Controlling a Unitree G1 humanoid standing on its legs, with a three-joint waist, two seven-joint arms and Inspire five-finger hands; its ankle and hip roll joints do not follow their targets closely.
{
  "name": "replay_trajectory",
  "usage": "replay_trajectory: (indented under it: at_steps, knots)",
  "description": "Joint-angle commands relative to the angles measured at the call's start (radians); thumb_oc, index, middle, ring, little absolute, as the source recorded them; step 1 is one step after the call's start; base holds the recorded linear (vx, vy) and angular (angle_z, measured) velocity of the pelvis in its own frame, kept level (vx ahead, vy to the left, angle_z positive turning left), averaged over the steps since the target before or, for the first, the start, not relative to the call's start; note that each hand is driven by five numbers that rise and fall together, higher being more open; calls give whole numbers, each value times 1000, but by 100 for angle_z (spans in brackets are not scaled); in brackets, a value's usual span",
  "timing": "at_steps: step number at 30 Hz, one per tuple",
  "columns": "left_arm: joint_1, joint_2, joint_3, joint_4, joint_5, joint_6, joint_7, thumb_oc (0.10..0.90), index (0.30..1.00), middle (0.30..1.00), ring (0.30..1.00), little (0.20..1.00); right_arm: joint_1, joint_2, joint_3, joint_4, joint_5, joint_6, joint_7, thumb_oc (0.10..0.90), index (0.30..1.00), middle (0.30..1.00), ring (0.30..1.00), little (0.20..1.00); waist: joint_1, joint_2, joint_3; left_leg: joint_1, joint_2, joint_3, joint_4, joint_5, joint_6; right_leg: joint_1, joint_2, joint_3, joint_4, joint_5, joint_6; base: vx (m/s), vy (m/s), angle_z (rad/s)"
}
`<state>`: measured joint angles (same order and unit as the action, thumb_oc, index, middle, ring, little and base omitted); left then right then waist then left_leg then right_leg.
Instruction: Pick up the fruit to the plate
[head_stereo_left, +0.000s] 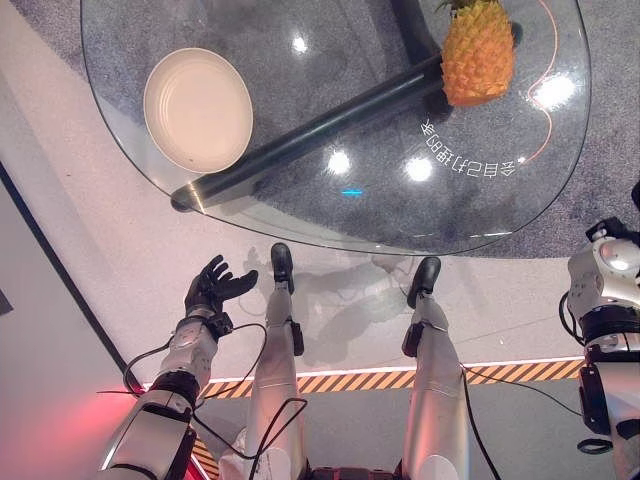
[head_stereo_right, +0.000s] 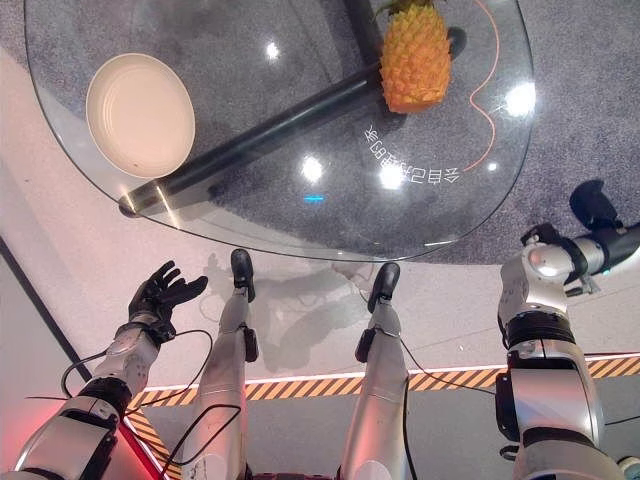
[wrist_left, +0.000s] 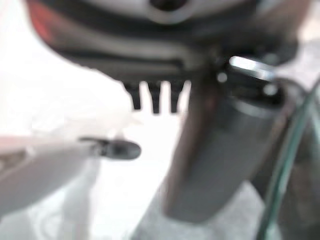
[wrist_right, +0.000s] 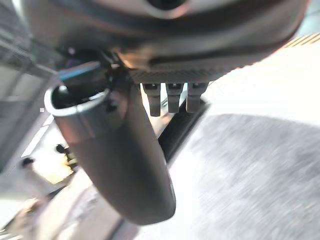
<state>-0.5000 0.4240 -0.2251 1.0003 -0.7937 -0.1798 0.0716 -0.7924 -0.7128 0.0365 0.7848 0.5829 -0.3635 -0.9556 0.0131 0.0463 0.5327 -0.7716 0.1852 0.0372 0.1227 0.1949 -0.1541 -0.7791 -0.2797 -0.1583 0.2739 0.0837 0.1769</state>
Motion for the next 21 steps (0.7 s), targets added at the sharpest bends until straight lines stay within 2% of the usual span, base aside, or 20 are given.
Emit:
replay_trajectory:
  at_steps: [1,10,21]
  knots:
    - [74,42,12,28,-20,-27,7,800,900,900,900,900,-5,-123,4,-140,-150,-44,-81,800,900,900,900,900,5,-24,-13,-4,-3,-48,93,-105,14,-25,-37,-14,-28,65,46,-7,59,0]
    - [110,8,33,2,16,-36,4,800,900,900,900,900,-24,-74,30,-429,-264,39,-36,800,900,900,900,900,12,-14,-13,9,-5,-33,78,-93,16,-15,-45,-16,-27,55,43,-4,18,0]
    - [134,-34,34,-14,41,-43,6,800,900,900,900,900,-64,-21,113,-593,-329,155,145,800,900,900,900,900,16,0,-13,22,-7,-15,62,-77,18,-12,-46,-15,-26,50,35,2,19,0]
